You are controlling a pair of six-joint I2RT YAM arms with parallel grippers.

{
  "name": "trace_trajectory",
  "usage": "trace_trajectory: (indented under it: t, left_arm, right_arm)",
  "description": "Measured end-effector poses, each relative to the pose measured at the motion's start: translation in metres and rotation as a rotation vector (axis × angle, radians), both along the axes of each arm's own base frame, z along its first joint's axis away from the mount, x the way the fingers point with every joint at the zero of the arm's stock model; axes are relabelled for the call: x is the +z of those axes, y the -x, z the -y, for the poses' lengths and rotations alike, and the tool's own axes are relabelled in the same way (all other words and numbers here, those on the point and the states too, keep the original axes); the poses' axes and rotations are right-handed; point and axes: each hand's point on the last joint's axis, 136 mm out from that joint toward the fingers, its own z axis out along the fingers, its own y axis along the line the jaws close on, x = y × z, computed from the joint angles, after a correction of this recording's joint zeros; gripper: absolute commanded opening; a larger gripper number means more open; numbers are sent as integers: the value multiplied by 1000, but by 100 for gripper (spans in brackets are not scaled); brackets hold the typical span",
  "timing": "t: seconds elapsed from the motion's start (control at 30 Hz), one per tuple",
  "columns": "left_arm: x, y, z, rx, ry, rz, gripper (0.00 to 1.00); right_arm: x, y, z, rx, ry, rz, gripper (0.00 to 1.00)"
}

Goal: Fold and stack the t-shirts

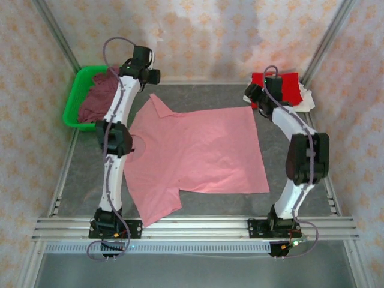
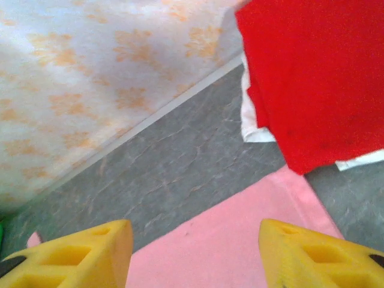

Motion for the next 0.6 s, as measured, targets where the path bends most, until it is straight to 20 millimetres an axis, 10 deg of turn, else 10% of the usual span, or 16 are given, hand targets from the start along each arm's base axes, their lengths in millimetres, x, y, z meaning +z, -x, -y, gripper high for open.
trace_trajectory:
  t: [0.2,0.6]
  left_arm:
    - [-30,85,16,81,134,-64,58]
    - [-134,64,33,115,223,-216,54]
  right_arm:
    - [-5,44,-30,87,25,-21,56]
    - [-37,64,-45,153,71,-90,55]
